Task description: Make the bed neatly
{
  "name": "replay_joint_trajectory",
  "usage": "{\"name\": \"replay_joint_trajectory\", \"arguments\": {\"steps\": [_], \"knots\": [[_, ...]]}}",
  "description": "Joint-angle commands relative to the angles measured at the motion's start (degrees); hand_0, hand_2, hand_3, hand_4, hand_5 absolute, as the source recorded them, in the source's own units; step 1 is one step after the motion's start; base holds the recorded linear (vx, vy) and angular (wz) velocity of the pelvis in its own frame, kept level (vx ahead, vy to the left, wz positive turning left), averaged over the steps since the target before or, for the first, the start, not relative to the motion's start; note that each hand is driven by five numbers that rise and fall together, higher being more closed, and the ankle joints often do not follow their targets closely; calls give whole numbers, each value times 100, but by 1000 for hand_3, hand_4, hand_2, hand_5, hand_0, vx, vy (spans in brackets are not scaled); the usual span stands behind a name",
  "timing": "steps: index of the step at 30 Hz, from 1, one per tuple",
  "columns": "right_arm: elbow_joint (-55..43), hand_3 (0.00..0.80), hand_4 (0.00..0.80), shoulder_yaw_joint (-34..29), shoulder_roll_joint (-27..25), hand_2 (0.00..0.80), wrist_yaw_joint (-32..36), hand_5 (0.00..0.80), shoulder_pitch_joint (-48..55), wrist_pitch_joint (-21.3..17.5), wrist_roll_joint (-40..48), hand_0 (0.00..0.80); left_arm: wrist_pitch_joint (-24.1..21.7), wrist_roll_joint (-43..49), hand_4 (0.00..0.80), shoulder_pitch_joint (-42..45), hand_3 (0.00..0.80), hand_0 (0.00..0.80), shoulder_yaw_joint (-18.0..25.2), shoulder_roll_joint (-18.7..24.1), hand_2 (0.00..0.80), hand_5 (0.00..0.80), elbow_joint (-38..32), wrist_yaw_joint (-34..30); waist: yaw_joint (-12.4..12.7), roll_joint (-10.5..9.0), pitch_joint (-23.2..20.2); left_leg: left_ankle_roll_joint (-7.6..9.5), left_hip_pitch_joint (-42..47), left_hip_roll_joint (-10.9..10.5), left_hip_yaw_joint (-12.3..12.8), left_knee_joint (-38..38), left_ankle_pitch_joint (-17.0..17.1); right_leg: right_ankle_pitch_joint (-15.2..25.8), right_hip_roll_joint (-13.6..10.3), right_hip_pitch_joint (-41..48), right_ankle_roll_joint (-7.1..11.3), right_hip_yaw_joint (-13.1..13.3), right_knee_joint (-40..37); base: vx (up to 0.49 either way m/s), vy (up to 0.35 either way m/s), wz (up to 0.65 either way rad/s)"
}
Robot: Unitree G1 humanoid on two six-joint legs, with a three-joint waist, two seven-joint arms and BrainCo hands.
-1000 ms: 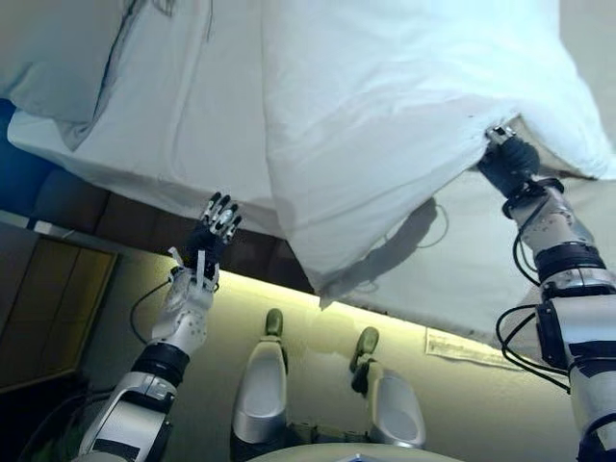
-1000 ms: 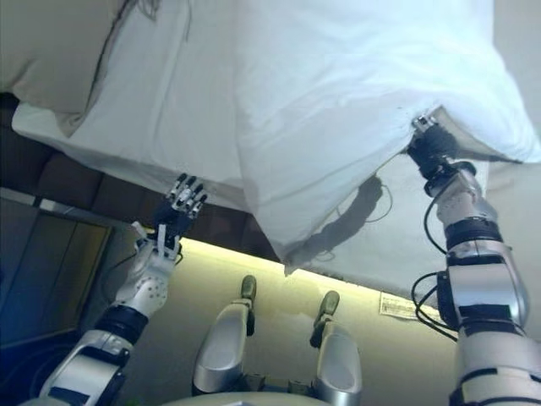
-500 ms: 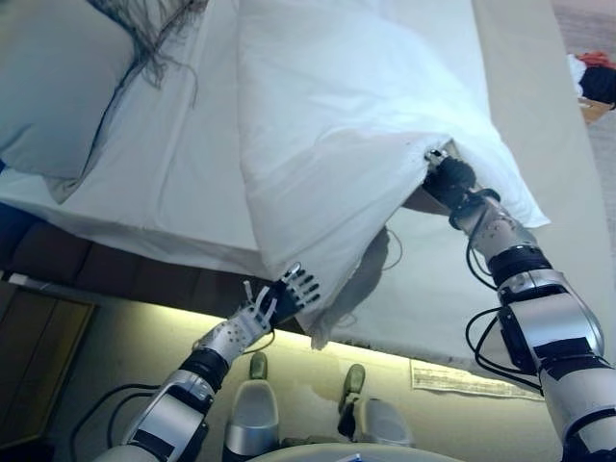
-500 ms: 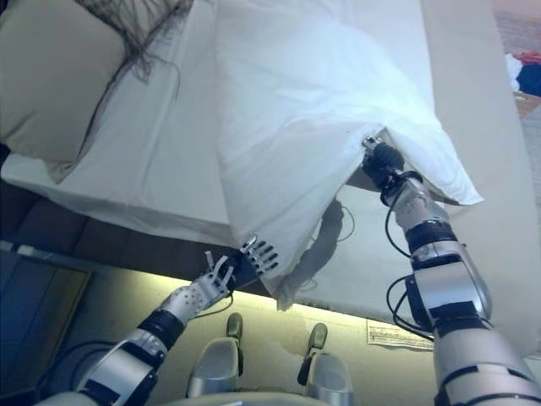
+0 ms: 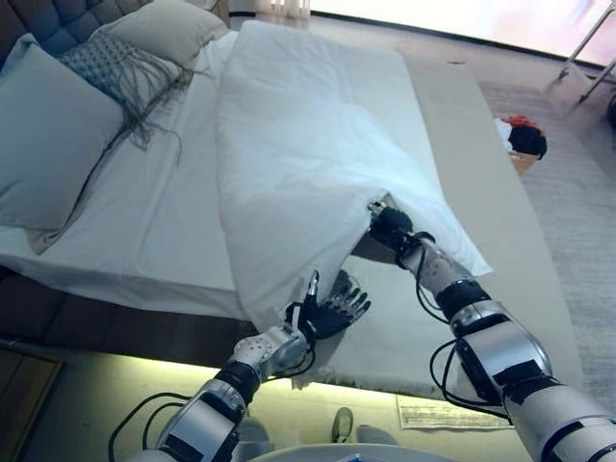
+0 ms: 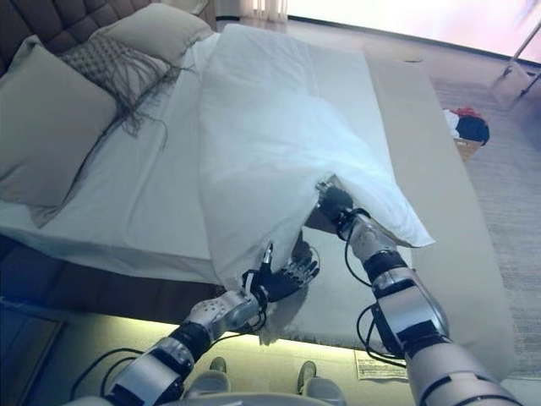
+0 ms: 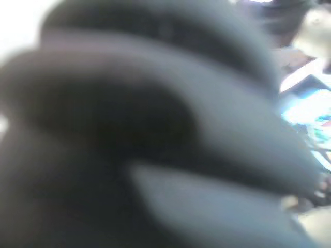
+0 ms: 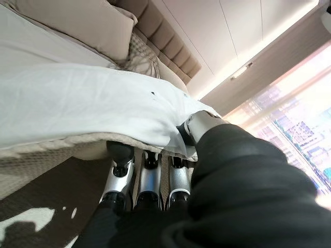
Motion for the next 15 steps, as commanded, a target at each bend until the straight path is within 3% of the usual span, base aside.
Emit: {"name": "replay_joint_trajectory", "arguments": {"steps": [1,6,15], "knots": [[-727,800,800,-18,-116,800,149,800,-417,-663,554,800,-39,-330,0,-142,0,0,-373,-777,0,0,160,-493,4,38,-377,-87,-32,438,15,-158,91,-479,-255,107,253,-165,497,52,-24,-10],[-1324,800,800,90,6,800,-47,800,-161,-734,503,800,-1435,-330,0,-197,0,0,-69,-1068,0,0,-66,-1042,-165,6,-371,-134,52,512,135,-172,104,-486,-204,136,247,-52,470,47,-15,-14],[-2514,800,800,-2,-191,800,-126,800,640,-761,547,800,-3941,-330,0,-413,0,0,753,-1296,0,0,-973,-886,-387,-180,-288,-203,-10,635,256,-114,115,-508,-142,39,234,23,534,11,-35,-8]]}}
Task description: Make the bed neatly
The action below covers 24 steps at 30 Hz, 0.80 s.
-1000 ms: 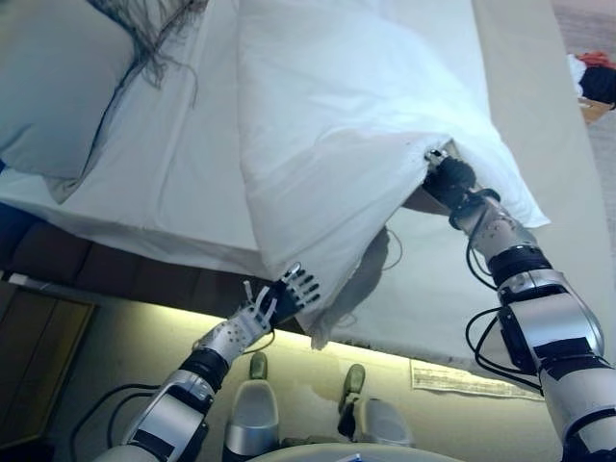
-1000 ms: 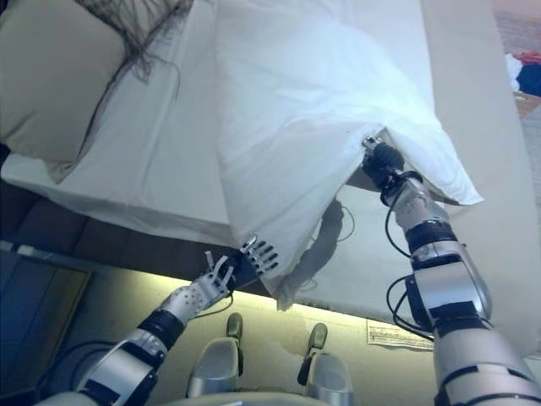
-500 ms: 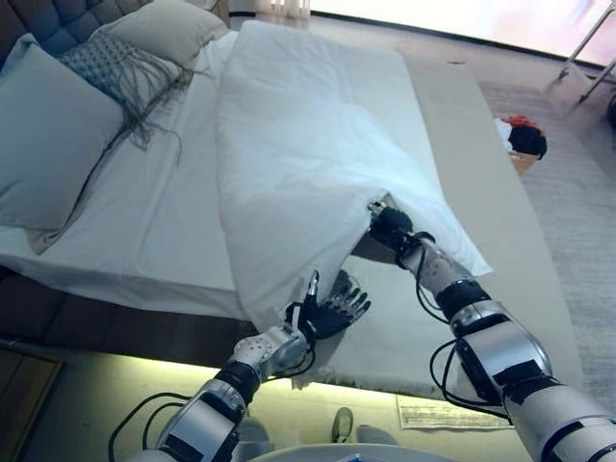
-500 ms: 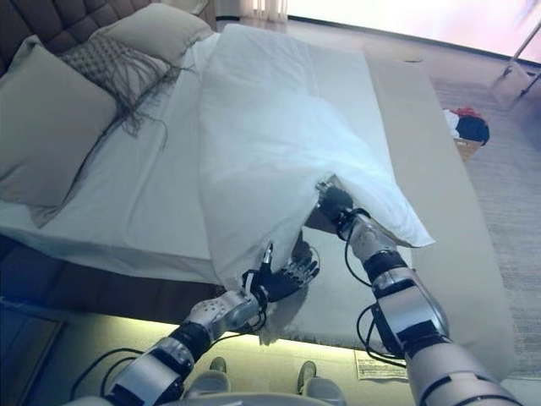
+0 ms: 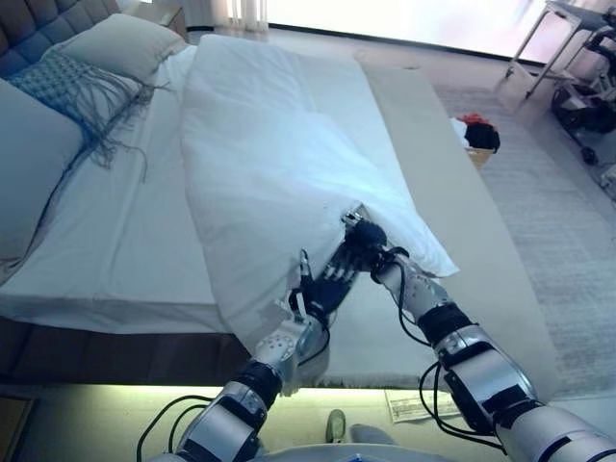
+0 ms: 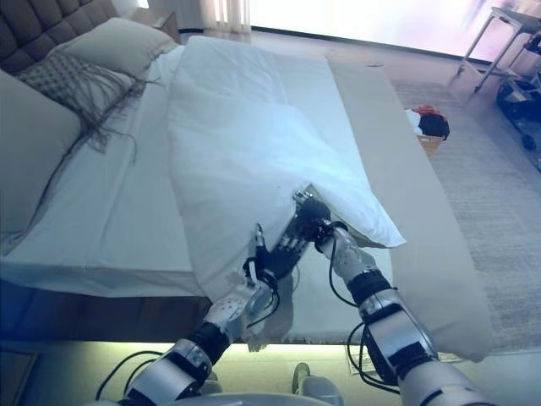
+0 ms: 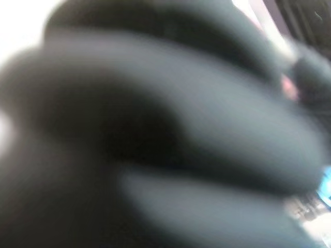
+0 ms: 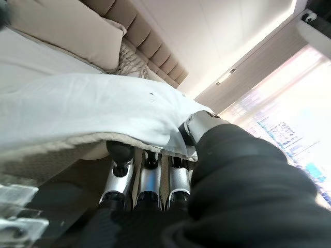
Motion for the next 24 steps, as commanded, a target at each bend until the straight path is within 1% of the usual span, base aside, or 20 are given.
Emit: {"name": "replay_joint_trajectory", "arguments": {"steps": [1,2,6,8,12,13,15,16,17,23,24], "knots": [[-914,800,800,-270,-443,800,275,800,-222,-600,519,800,-1083,-155,0,-479,0,0,450,-520,0,0,-259,-100,-90,-96,-197,-159,-244,554,-71,45,97,-536,-238,82,265,-243,535,-19,-44,-8],[-936,800,800,-299,-476,800,321,800,-154,-602,549,800,-1326,-155,0,-489,0,0,531,-472,0,0,-300,-43,-99,-120,-191,-162,-258,569,-68,52,98,-542,-233,69,263,-252,545,-13,-36,-6],[-989,800,800,-400,-610,800,425,800,17,-506,578,800,-1741,-155,0,-469,0,0,875,-325,0,0,-293,-20,-108,-189,-182,-171,-284,594,-82,56,108,-557,-220,61,247,-275,548,-1,-5,-1],[-955,800,800,-432,-663,800,513,800,76,-468,613,800,-1765,-155,0,-453,0,0,984,-251,0,0,-238,-23,-99,-212,-178,-176,-289,599,-95,56,110,-558,-218,69,246,-291,544,0,0,0],[-892,800,800,-454,-731,800,604,800,158,-446,676,800,-1599,-155,0,-413,0,0,1225,-49,0,0,-29,-111,-42,-257,-189,-184,-292,597,-139,43,114,-555,-216,97,240,-341,516,0,0,0],[-838,800,800,-459,-731,800,631,800,149,-434,691,800,-1527,-155,60,-416,60,60,1259,4,60,60,24,-103,-27,-261,-188,-186,-288,597,-151,42,112,-559,-216,104,239,-354,518,25,0,4],[-780,800,800,-442,-720,800,640,800,129,-402,704,800,-1408,-155,467,-432,467,467,1326,65,467,467,134,-92,9,-260,-189,-187,-281,590,-177,37,110,-567,-220,129,236,-375,509,28,8,4],[-759,800,800,-427,-722,800,629,800,115,-383,703,800,-1381,-155,750,-432,750,750,1340,85,750,750,154,-99,20,-254,-190,-190,-277,587,-192,36,111,-569,-224,137,236,-382,510,28,19,5],[-715,800,800,-419,-720,800,633,800,108,-366,686,800,-1338,-155,800,-430,800,800,1355,116,800,800,174,-115,35,-240,-195,-190,-271,581,-208,28,114,-572,-228,142,236,-390,514,31,29,7],[-467,800,800,-415,-704,800,502,800,159,-199,337,800,-1101,-155,800,-412,800,800,1451,227,800,800,205,-223,107,-165,-248,-186,-202,525,-288,-13,105,-607,-268,223,251,-441,524,41,38,6],[-425,637,637,-406,-704,637,462,637,189,-170,275,637,-1068,-155,800,-399,800,800,1462,242,800,800,197,-254,119,-154,-260,-186,-190,516,-295,-19,105,-611,-276,240,254,-451,522,35,31,9]]}}
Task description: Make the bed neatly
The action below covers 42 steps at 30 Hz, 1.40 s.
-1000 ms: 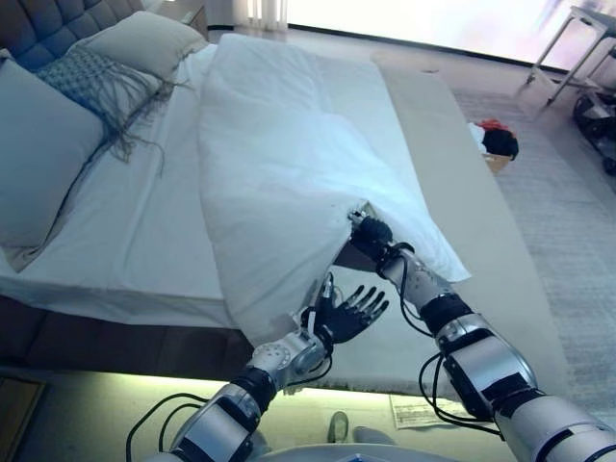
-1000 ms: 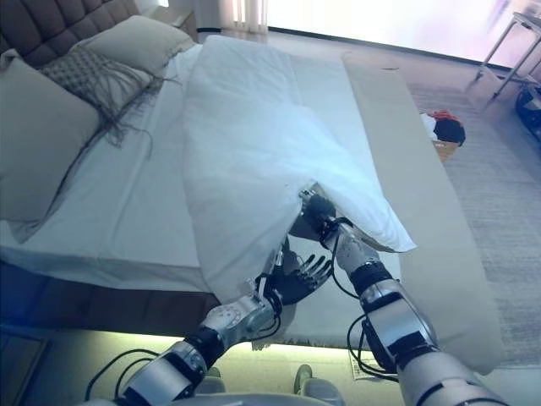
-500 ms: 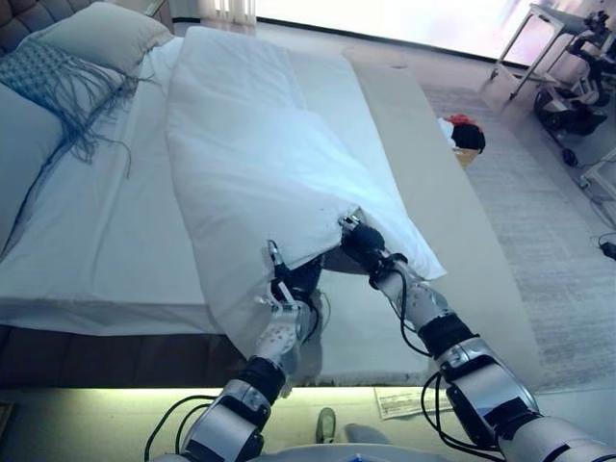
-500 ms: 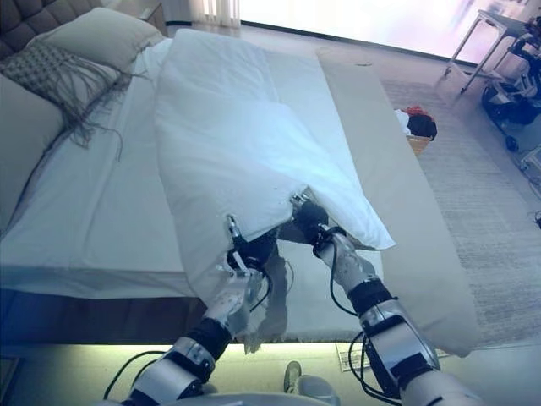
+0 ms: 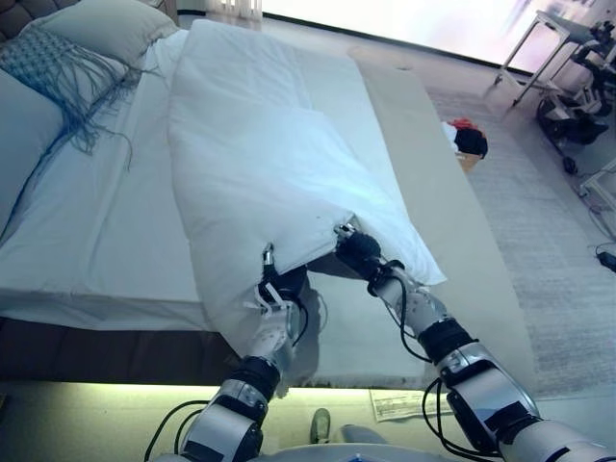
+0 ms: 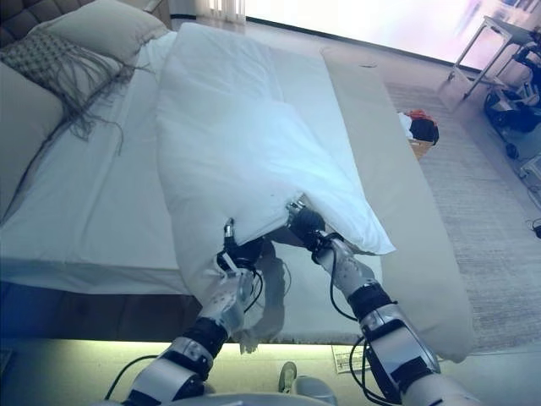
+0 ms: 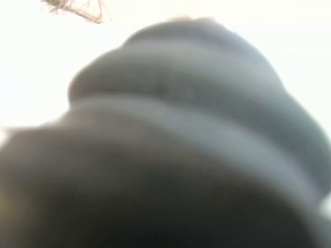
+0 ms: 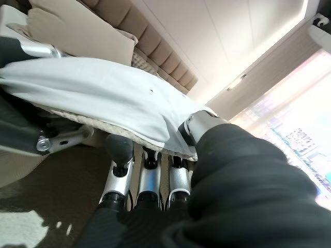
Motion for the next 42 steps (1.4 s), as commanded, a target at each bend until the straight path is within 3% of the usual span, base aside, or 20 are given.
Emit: {"name": "replay_joint_trajectory", "arguments": {"steps": [1,2,3,12,17,20,26,32,38,42], "knots": [[-84,562,562,-579,-709,562,204,562,-212,-386,156,562,19,-79,800,-378,800,800,361,219,800,800,224,-397,112,112,-255,-148,-157,431,-192,65,91,-595,-367,171,282,-274,659,30,34,14],[-4,483,483,-582,-696,483,210,483,-199,-339,102,483,21,-79,800,-388,800,800,368,226,800,800,218,-415,119,129,-267,-148,-143,422,-200,58,93,-596,-376,188,285,-281,656,29,39,13],[91,0,0,-585,-698,0,161,0,-193,-277,35,0,40,-79,800,-403,800,800,366,239,800,800,218,-451,124,148,-279,-147,-123,413,-210,50,93,-600,-387,207,290,-291,657,30,44,6],[839,0,0,-536,-693,0,335,0,190,250,-1018,0,170,-79,800,-450,800,800,447,355,800,800,19,-618,173,326,-403,-126,-38,323,-325,-11,103,-635,-466,301,343,-377,681,7,48,1],[1609,0,0,-281,-498,0,1264,0,1092,798,-1970,0,285,-79,800,-312,800,800,543,533,800,800,-183,-863,195,465,-450,-61,-18,222,-432,-64,120,-657,-504,312,355,-377,708,-46,63,2],[2231,0,0,-265,-444,0,1691,0,1489,808,-2332,0,403,-79,800,-246,800,800,682,700,800,800,-152,-1005,211,510,-482,-39,-1,181,-461,-69,115,-644,-515,347,352,-378,673,-40,42,3],[3273,0,0,-867,-414,0,1854,0,2248,497,-2461,0,791,-26,800,-165,800,800,1421,1475,800,800,62,-1265,243,647,-599,-37,-6,112,-499,-74,111,-611,-552,405,362,-396,570,-16,23,1],[3530,0,0,-1549,-511,0,1694,0,2598,28,-2313,0,1239,848,800,211,800,800,2522,2375,800,800,96,-1065,325,765,-680,-31,-62,33,-577,-62,95,-627,-572,415,349,-430,522,-1,23,1],[3602,0,0,-1898,-573,0,1601,0,2662,-86,-2226,0,1960,1698,800,1092,800,800,3385,2994,800,800,592,-1486,583,897,-691,-6,-133,-72,-711,-77,69,-627,-576,458,315,-533,402,-7,51,8],[3668,0,0,-1934,-623,0,1537,0,2561,-116,-2171,0,2068,1627,800,1592,800,800,3954,3363,800,800,1107,-1752,792,1000,-639,28,-191,-175,-820,-62,48,-639,-613,477,294,-618,365,-65,91,3]]}}
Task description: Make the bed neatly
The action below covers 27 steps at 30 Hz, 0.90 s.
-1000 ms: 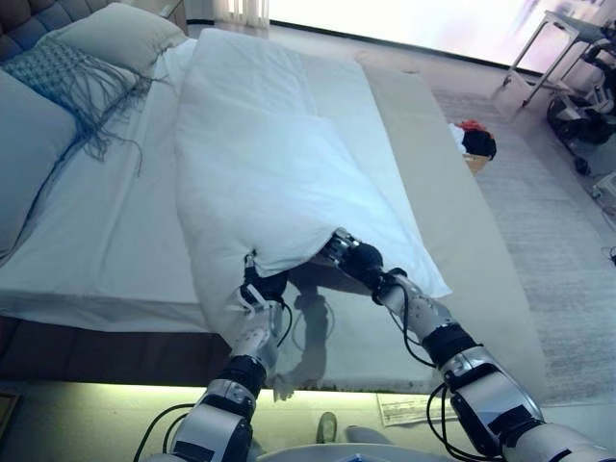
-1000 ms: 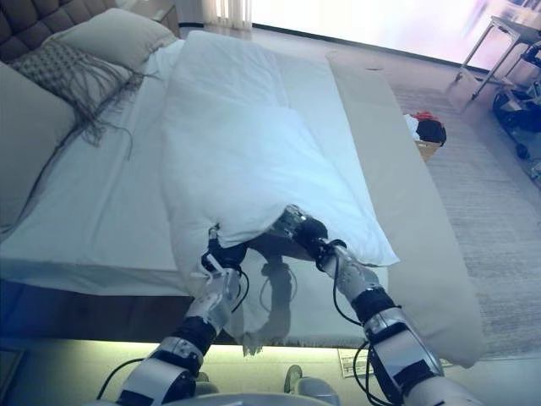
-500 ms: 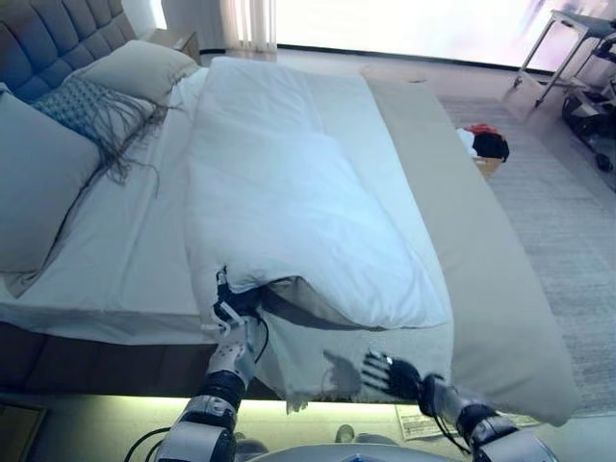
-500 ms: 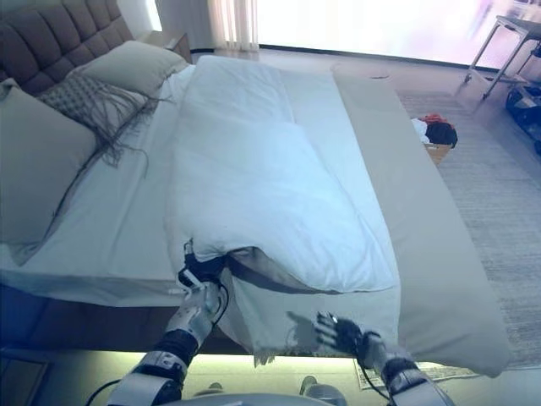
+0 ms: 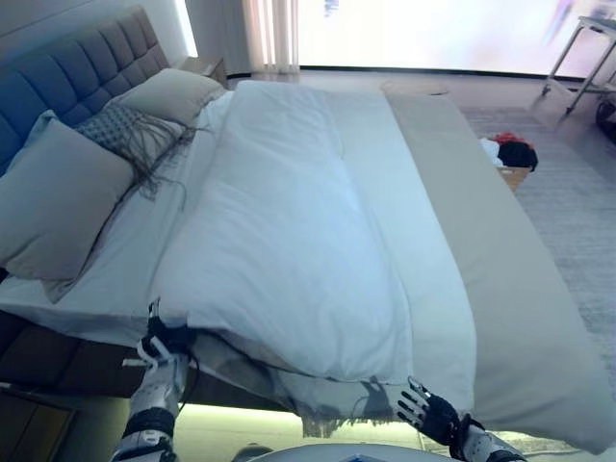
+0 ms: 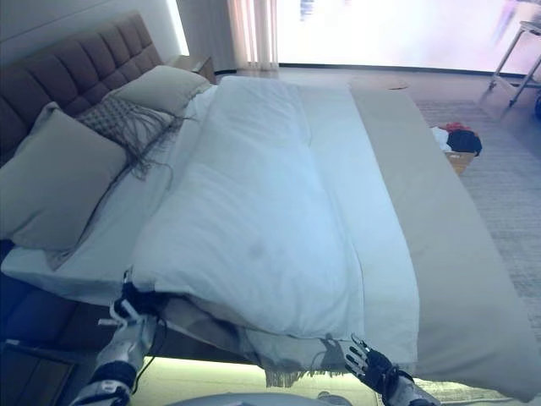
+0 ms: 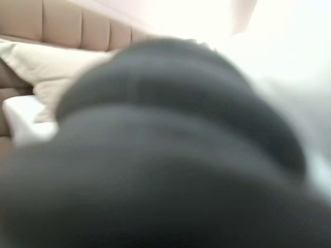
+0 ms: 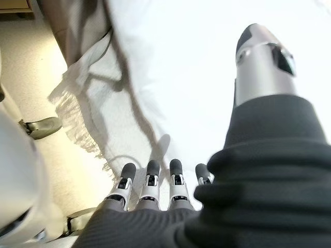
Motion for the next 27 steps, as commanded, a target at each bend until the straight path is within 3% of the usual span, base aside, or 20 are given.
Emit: {"name": "replay_joint_trajectory", "arguments": {"steps": [1,11,18,22,23,25,26,27], "knots": [[502,0,0,-140,-78,0,-59,0,-328,-200,252,0,-254,-277,800,-122,800,800,1105,1196,800,800,245,-1090,491,-41,-125,43,-380,-152,-236,94,43,-549,-573,139,278,-258,504,-89,83,6],[548,0,0,4,-151,0,-27,0,-507,-323,530,0,-123,-301,800,456,800,800,2233,2217,800,800,1305,-1055,848,57,-103,52,-558,-283,-396,77,104,-486,-620,159,295,-566,346,-90,57,-2],[579,0,0,24,-294,0,56,0,-642,-423,617,0,-51,-48,800,371,800,800,2458,2801,800,800,1550,-795,933,116,-58,71,-620,-320,-485,52,121,-552,-589,186,271,-702,346,-103,13,2],[634,0,0,32,-384,0,11,0,-718,-590,493,0,52,67,800,284,800,800,2413,3058,800,800,1498,-721,992,209,-9,-56,-774,-287,-490,-5,301,-666,-439,283,156,-833,329,-98,2,12],[655,0,0,18,-443,0,-1,0,-724,-629,599,0,73,39,800,183,800,800,2375,3090,800,800,1368,-725,965,218,42,-136,-950,-251,-235,-6,432,-611,-378,352,136,-896,186,-197,38,18],[666,0,0,-188,-527,0,16,0,-615,-619,899,0,30,40,800,-171,800,800,2172,3052,800,800,1225,-573,753,229,113,-249,-944,-78,628,135,696,-492,-347,356,154,-1112,156,-286,67,43],[691,0,0,-297,-607,0,38,0,-585,-594,1037,0,-77,-45,800,-382,800,800,2003,3022,800,800,1194,-512,632,167,212,-231,-1000,-61,706,788,601,-442,-417,275,129,-1133,244,-372,110,77],[715,0,0,-354,-684,0,47,0,-628,-550,1103,0,-178,-144,800,-460,800,800,1928,3014,800,800,1195,-532,586,63,297,-166,-1074,-155,431,1582,397,-391,-555,152,110,-1021,331,-417,211,75]]}}
